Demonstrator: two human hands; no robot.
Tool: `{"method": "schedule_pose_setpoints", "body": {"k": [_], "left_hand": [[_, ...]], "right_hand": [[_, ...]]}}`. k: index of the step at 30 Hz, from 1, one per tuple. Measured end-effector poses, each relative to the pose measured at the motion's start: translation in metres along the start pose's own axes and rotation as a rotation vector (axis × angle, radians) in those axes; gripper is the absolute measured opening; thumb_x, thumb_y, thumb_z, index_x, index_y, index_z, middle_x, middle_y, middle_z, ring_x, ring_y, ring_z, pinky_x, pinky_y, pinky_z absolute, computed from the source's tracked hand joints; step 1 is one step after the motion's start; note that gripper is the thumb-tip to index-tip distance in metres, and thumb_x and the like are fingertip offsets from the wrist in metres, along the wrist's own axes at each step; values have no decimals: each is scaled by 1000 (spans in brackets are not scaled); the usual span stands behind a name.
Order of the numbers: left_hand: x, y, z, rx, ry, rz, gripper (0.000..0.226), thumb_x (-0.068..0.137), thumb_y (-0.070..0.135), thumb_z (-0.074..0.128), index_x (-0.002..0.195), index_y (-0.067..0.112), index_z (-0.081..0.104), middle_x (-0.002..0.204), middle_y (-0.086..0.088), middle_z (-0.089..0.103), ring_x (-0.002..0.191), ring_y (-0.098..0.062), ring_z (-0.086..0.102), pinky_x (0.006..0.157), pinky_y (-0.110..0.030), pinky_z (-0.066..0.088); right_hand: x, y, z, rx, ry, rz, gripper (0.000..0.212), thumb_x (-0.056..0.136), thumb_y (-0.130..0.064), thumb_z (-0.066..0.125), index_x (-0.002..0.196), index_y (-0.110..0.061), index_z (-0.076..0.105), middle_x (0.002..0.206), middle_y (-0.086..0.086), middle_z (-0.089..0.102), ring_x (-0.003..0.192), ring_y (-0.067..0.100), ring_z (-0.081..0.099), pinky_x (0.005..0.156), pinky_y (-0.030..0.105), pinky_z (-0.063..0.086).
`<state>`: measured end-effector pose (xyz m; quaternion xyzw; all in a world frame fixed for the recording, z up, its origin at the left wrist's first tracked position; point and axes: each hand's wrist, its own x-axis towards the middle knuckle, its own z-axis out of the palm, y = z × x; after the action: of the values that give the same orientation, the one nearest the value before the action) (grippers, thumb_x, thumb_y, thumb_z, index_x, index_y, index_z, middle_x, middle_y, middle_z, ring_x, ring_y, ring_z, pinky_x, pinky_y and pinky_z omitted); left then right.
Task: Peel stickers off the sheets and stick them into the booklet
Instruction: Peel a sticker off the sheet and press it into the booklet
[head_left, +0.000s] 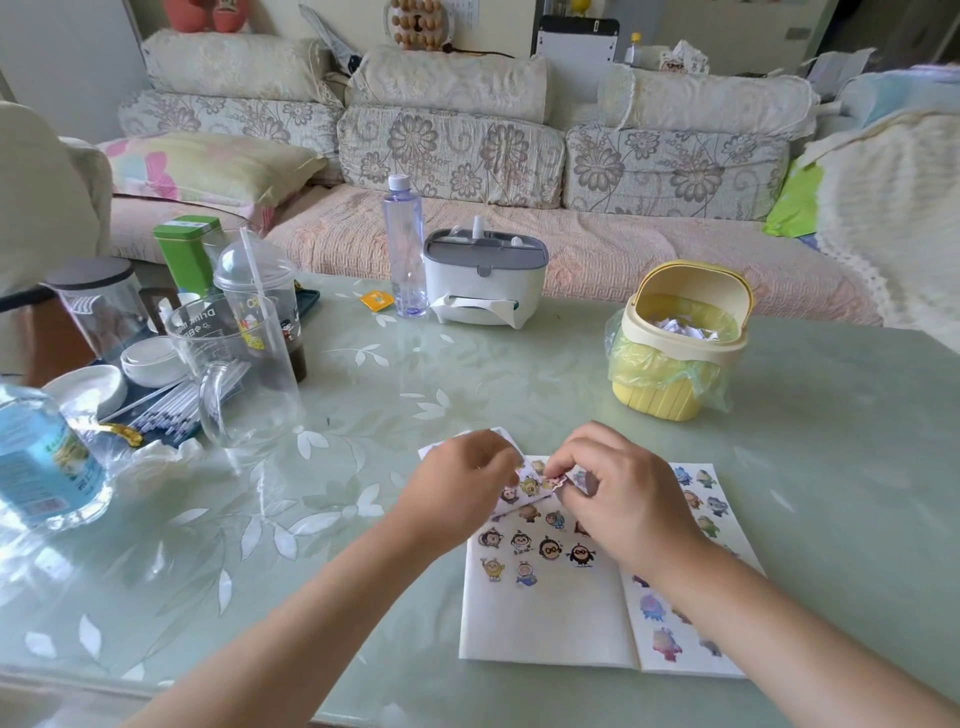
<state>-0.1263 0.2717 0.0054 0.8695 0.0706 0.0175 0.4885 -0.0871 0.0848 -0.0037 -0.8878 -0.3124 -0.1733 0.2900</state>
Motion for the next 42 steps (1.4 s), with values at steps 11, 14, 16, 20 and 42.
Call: {"method": "schedule_pose_setpoints", "body": {"k": [11,14,16,20,42], "left_hand": [[-7,27,14,-332,-156,-163,8,92,23,65,85,20,68,82,7,74,67,-12,62,58,-22,37],[-7,30,17,-320,-127,-136,8,91,17,63,85,18,67,79,5,73,65,-15,60,48,-12,37],[-6,30,19,-288,-113,-112,7,90,17,63,85,18,68,78,5,72,64,-16,59,45,-12,36],[-6,31,24,-171,-80,-23,9,89,22,63,81,24,68,75,11,67,63,-15,62,42,-15,35],[-5,37,35,-67,4,64,12,88,27,65,77,26,70,72,12,72,51,-3,55,55,-21,48]], "right_hand": [[3,0,-21,156,29,185,25,84,-10,71,91,-35,70,81,-25,62,58,10,54,59,14,42],[4,3,-29,340,-50,385,16,90,-19,66,86,-33,74,58,-20,62,51,4,53,58,16,43],[4,4,-32,409,-101,439,12,90,-24,68,84,-31,75,57,-15,64,50,4,54,59,17,44],[3,5,-36,380,-138,429,11,88,-24,73,77,-27,75,53,-21,60,48,2,49,53,11,38],[-2,2,-40,142,-1,258,9,78,-24,77,71,-28,73,63,-33,59,54,6,53,53,13,39]]}}
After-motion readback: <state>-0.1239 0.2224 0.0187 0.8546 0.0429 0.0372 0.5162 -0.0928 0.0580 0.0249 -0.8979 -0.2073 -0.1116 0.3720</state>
